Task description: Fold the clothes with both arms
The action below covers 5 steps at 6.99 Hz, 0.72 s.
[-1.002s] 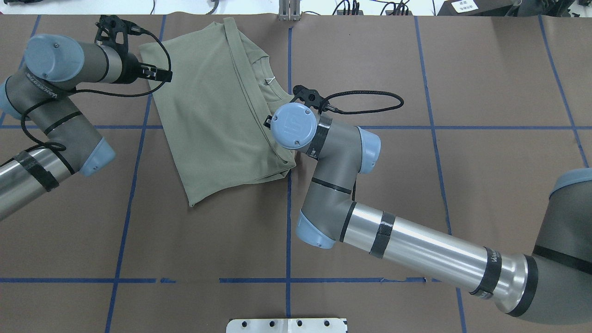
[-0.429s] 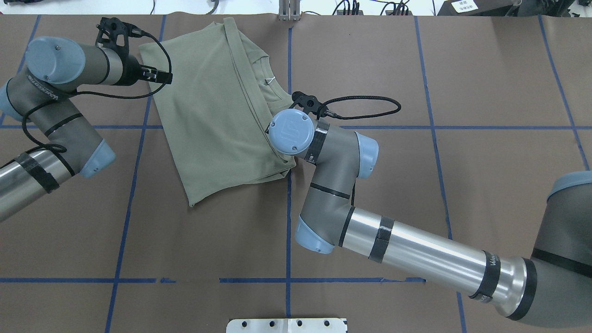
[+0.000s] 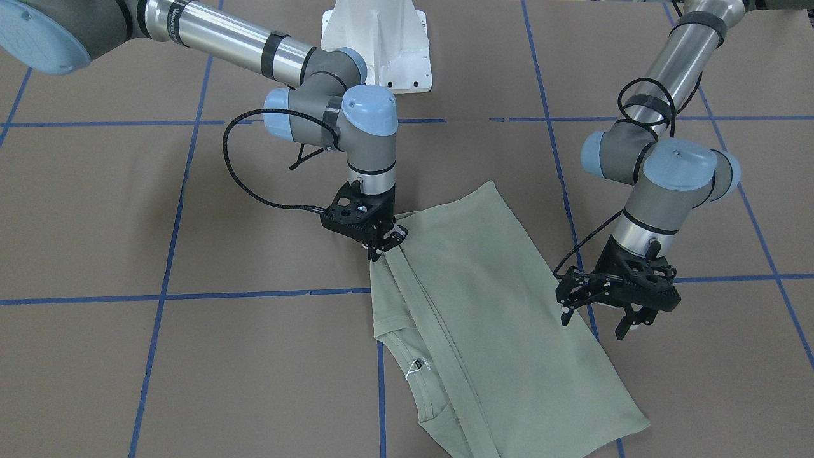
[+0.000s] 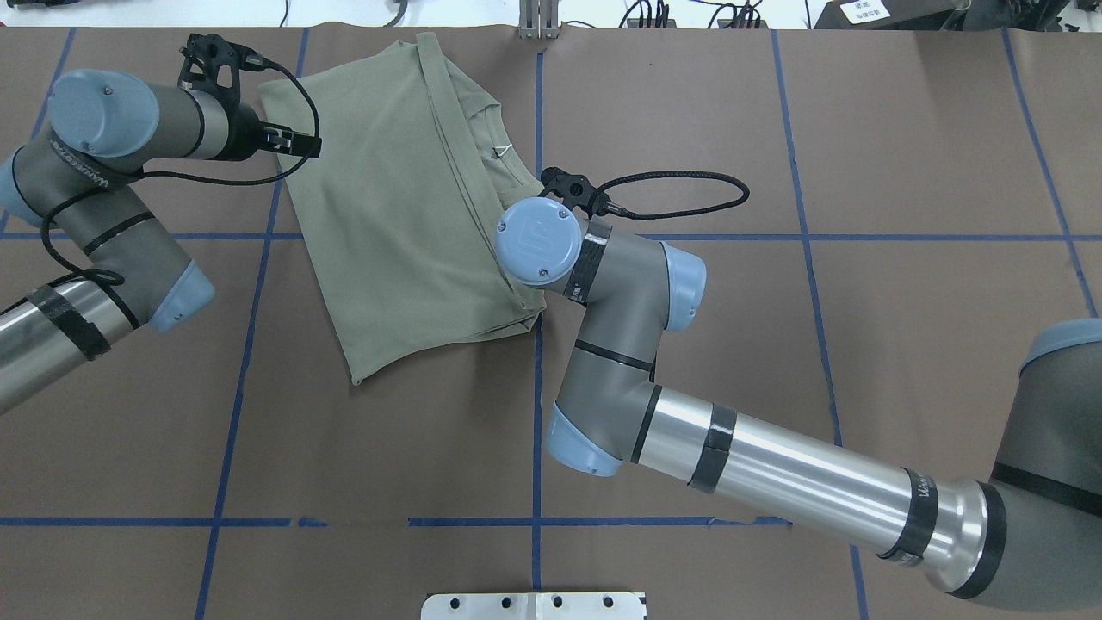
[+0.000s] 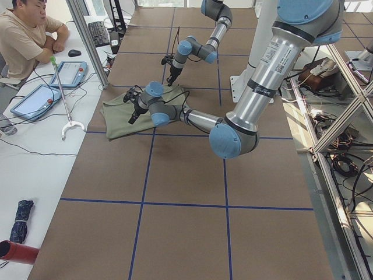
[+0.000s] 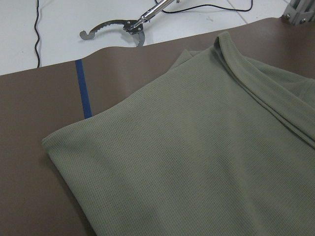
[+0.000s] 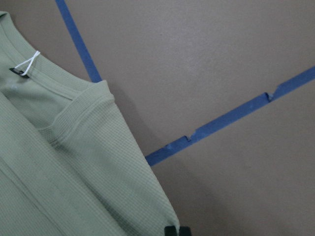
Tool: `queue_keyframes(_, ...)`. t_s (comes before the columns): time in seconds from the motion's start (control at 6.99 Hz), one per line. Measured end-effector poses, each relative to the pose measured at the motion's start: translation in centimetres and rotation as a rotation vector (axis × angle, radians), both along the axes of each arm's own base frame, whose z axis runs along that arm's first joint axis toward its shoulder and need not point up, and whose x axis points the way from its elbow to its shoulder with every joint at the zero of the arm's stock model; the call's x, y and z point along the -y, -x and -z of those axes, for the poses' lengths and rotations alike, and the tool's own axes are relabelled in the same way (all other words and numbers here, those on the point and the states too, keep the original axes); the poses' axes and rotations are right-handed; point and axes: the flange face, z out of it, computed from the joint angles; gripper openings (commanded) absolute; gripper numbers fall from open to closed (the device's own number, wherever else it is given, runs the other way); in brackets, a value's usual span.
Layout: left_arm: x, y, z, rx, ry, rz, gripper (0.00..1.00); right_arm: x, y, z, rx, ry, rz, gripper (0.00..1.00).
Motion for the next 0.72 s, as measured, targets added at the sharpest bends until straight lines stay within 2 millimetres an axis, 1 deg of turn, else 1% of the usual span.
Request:
queue_keyframes(0.14,-0.1,-0.1,0.0,-0.007,0.008,0.004,1.00,-2.1,-2.3,-0.6,-0.008,0.003,0.010,0.00)
queue_keyframes(0.29,-0.1,-0.1,0.1,-0.016,0.015,0.009,1.00,-6.2,-5.0,-2.2,-0.012,-0.004,0.035,0.00)
queue_keyframes(0.43,-0.1,-0.1,0.1,-0.023,0.015,0.011,1.00,-11.0,-7.2,-3.1,-0.018,-0.022,0.062,0.00)
queue_keyframes(0.57,-0.1,-0.1,0.2,-0.027,0.014,0.011,1.00,-15.4,-8.5,-3.6,-0.026,-0.041,0.080,0.00)
queue_keyframes(0.72,-0.2,-0.1,0.3,-0.029,0.013,0.011,1.00,-18.8,-9.1,-4.3,-0.030,-0.046,0.090,0.00)
